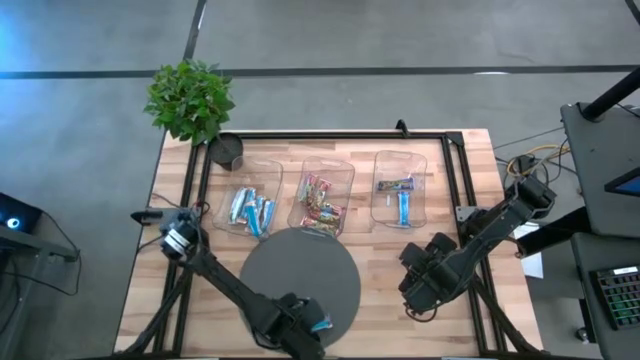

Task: Pick and place Granola Bars by type
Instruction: Put the blue granola bar into the right transparent bin

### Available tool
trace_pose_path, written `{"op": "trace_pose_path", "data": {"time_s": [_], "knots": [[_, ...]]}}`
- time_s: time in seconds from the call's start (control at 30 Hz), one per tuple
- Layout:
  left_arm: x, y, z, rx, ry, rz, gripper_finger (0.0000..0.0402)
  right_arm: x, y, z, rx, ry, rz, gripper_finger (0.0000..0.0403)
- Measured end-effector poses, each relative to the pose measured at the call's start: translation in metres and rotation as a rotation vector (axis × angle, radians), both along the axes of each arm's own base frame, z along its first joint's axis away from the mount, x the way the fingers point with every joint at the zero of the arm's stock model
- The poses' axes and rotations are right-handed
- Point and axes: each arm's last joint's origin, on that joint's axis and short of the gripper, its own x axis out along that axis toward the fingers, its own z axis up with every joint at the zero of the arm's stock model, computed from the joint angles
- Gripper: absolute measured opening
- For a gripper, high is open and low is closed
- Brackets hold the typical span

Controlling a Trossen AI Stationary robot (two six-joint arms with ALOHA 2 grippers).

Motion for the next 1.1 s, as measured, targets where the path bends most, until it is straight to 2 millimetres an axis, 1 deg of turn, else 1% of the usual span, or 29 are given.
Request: {"op": "trace_pose_path", "data": {"time_s": [0.13, 0.23, 0.4, 0.47, 0.6, 0.7, 0.83, 1.0, 1.1], "knots": [[-0.003, -0.001, 0.009, 0.114, -0.04, 0.044, 0.018, 0.0, 0.0, 0.0, 0.005, 0.002, -0.002, 0.0242], [-0.004, -0.003, 0.02, 0.181, -0.072, 0.015, 0.0181, 0.0, 0.0, 0.0, 0.006, 0.001, -0.004, 0.0242], [-0.007, -0.004, 0.015, 0.19, -0.028, -0.081, 0.0181, 0.0, 0.0, -0.001, 0.003, 0.004, -0.002, 0.0242], [-0.009, -0.007, 0.016, 0.199, -0.033, -0.131, 0.0181, -0.001, 0.0, -0.002, 0.002, 0.006, -0.002, 0.0242], [-0.017, -0.016, 0.016, 0.327, -0.073, -0.258, 0.0181, -0.001, -0.001, -0.003, -0.001, 0.008, -0.004, 0.0242], [-0.021, -0.02, 0.016, 0.358, -0.081, -0.313, 0.0181, -0.001, -0.001, -0.004, -0.003, 0.01, -0.004, 0.0242], [-0.019, -0.021, 0.01, 0.362, -0.067, -0.316, 0.0181, -0.002, -0.002, -0.007, -0.004, 0.011, -0.004, 0.0242], [-0.017, -0.025, -0.008, 0.341, -0.02, -0.32, 0.0181, -0.004, -0.003, -0.012, -0.011, 0.02, -0.004, 0.0242], [-0.017, -0.025, -0.015, 0.332, 0.006, -0.291, 0.0181, -0.005, -0.004, -0.014, -0.013, 0.025, -0.005, 0.0242]]}}
